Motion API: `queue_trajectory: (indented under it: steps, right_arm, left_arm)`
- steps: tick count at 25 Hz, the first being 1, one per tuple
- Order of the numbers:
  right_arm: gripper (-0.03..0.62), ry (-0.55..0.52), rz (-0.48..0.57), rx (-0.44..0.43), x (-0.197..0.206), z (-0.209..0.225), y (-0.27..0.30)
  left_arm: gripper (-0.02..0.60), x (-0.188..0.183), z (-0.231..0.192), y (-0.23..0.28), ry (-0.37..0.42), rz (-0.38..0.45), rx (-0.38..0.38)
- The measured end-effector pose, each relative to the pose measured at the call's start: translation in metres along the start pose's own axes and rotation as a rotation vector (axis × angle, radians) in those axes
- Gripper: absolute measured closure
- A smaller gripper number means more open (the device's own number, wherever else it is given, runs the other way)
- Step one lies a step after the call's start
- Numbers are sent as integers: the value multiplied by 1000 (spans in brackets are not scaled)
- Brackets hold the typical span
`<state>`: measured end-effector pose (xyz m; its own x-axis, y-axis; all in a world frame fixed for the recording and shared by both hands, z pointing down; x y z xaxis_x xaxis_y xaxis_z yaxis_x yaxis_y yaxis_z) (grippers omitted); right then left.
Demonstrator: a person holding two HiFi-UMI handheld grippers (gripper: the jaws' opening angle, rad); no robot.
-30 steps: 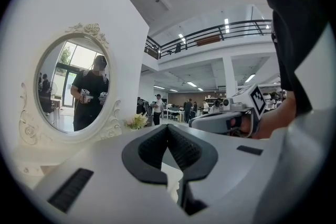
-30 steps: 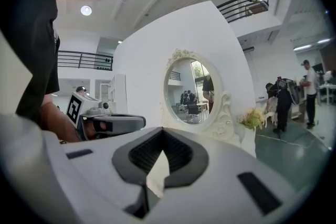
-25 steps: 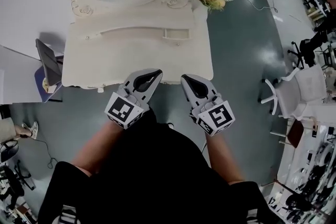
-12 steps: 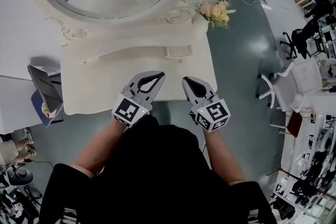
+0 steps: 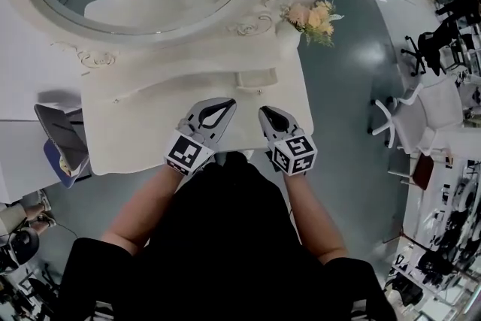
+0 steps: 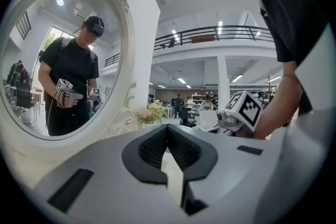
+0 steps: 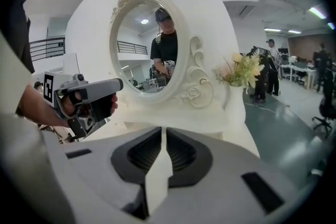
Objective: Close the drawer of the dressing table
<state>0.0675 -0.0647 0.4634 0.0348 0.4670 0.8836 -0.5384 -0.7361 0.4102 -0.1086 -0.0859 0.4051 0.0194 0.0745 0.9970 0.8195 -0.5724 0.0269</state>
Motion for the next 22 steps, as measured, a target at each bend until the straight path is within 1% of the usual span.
queue_trajectory:
  steps: [2, 4, 7, 10, 16, 22]
  right_arm:
    - [577, 14, -7, 18, 6, 14, 7]
    - [569, 25, -19, 35, 13, 26, 13]
    - [549, 32, -56, 60, 27, 41, 22]
    - [526, 40, -100, 78, 41, 54, 32]
    - [511, 51, -188, 101, 68, 73, 59]
    - [500, 65, -265, 138, 83, 86, 83]
  left_arm:
    - [588, 7, -2, 9, 3, -3, 12]
    - [588, 13, -5, 16, -11, 0, 12]
    - [588, 26, -6, 25, -33, -9, 13]
    - [588, 37, -10, 35, -33, -25, 14]
    - [588, 52, -20, 49, -37, -54, -2]
    - [581, 62, -26, 61, -45, -64, -2]
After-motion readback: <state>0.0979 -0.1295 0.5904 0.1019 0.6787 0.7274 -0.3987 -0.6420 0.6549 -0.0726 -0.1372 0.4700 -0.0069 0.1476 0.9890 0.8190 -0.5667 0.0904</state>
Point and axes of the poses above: the fingertips, and each gripper's own axes: y forward along the fingers, z to its right, x out of its underside, the point moved 7 cm from there along -y, backward along the fingers, and after that the axes turned 4 degrees about z, right-handed, at the moved point
